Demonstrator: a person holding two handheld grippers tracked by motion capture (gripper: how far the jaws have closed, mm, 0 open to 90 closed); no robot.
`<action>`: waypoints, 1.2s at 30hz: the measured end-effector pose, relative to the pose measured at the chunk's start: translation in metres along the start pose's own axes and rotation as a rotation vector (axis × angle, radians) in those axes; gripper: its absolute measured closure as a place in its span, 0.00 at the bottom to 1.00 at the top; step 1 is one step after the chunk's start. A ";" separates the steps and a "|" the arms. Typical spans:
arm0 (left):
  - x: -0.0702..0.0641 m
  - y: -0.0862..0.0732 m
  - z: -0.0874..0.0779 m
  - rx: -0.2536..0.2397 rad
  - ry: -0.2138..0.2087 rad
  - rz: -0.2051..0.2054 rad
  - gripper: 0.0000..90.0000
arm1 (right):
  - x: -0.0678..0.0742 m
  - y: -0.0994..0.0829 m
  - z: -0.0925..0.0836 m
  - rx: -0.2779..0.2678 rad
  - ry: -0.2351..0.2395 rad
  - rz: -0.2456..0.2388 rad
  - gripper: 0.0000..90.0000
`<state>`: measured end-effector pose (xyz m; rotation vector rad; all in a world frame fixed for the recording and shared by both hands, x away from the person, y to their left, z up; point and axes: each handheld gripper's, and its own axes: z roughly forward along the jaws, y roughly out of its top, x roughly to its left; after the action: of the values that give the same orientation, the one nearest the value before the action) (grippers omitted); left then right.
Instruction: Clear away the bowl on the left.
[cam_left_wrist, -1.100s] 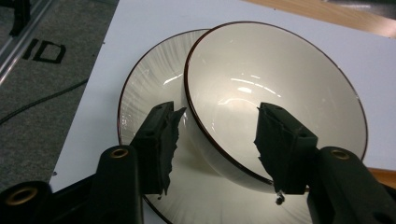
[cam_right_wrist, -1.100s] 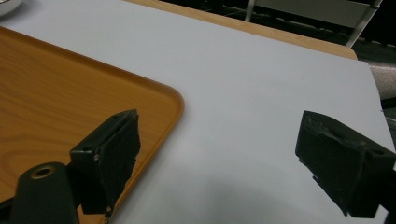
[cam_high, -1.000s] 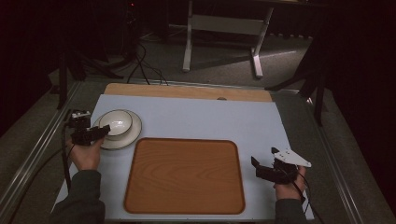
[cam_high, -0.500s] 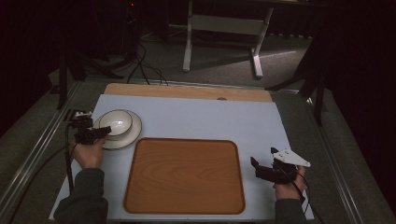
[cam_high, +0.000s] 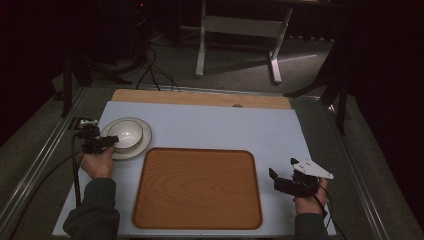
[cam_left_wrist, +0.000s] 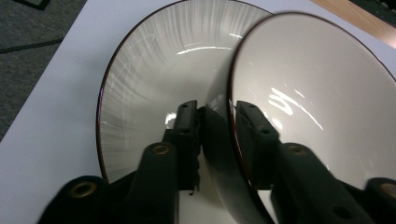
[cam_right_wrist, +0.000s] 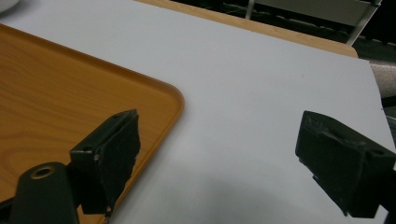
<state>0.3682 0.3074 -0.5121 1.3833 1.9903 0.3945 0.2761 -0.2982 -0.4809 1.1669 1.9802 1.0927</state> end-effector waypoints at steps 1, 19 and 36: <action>0.000 0.000 0.000 -0.001 -0.003 -0.002 0.85 | 0.000 0.000 0.000 0.000 0.000 0.000 0.15; 0.006 -0.003 -0.008 -0.030 -0.071 -0.077 0.89 | -0.002 0.000 -0.001 -0.008 -0.001 0.013 0.15; 0.006 -0.003 -0.038 -0.079 -0.134 -0.053 0.89 | -0.003 0.000 -0.002 -0.011 -0.002 0.018 0.15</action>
<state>0.3395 0.3169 -0.4884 1.2717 1.8777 0.3435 0.2758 -0.3011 -0.4794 1.1817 1.9639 1.1094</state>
